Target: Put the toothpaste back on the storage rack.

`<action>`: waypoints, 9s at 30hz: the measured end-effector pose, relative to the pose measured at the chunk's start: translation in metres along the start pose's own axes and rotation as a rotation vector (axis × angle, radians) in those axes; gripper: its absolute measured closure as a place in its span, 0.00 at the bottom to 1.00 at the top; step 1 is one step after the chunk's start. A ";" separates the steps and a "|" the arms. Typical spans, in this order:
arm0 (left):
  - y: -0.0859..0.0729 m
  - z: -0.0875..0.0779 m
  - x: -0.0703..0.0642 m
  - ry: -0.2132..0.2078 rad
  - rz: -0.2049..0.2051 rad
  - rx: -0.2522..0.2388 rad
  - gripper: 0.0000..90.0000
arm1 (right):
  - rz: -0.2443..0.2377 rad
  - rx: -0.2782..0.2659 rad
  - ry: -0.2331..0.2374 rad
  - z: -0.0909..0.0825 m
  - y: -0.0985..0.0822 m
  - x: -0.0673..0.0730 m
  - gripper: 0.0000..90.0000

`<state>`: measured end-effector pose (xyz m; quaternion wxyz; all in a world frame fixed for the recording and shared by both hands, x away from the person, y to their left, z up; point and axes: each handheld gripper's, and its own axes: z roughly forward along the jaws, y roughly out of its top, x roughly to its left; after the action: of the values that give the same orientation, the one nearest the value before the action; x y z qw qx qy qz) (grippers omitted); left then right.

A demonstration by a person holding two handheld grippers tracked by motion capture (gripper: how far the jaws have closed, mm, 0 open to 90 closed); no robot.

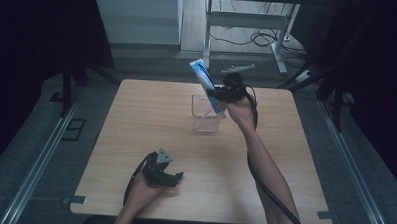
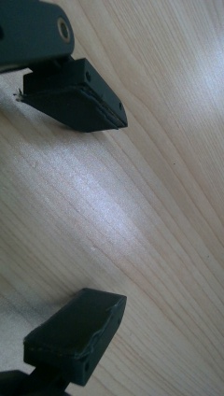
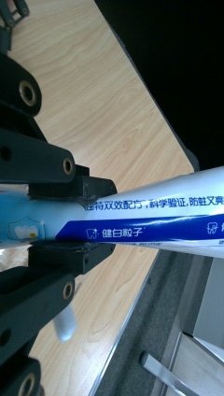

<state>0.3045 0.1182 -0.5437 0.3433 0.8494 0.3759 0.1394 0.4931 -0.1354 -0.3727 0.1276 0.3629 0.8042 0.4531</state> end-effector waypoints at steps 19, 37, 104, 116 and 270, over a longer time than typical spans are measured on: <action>0.000 0.000 0.000 0.000 0.000 0.002 0.15 | -0.013 -0.030 -0.012 0.033 0.003 -0.007 0.81; 0.000 0.000 0.000 -0.001 0.000 0.003 0.15 | -0.070 -0.034 -0.050 0.050 -0.006 -0.014 0.81; 0.000 0.000 0.000 -0.001 0.000 0.002 0.15 | -0.074 0.191 0.018 0.073 -0.047 -0.018 0.75; 0.000 0.000 0.000 -0.001 -0.001 0.002 0.15 | -0.069 0.224 0.043 0.071 -0.051 -0.019 0.68; 0.000 0.000 -0.001 0.009 -0.008 -0.001 0.16 | -0.118 0.081 0.036 -0.083 -0.165 0.026 0.05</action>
<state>0.3038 0.1178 -0.5437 0.3428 0.8471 0.3805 0.1421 0.3540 -0.2236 -0.4588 0.1248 0.3114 0.8441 0.4184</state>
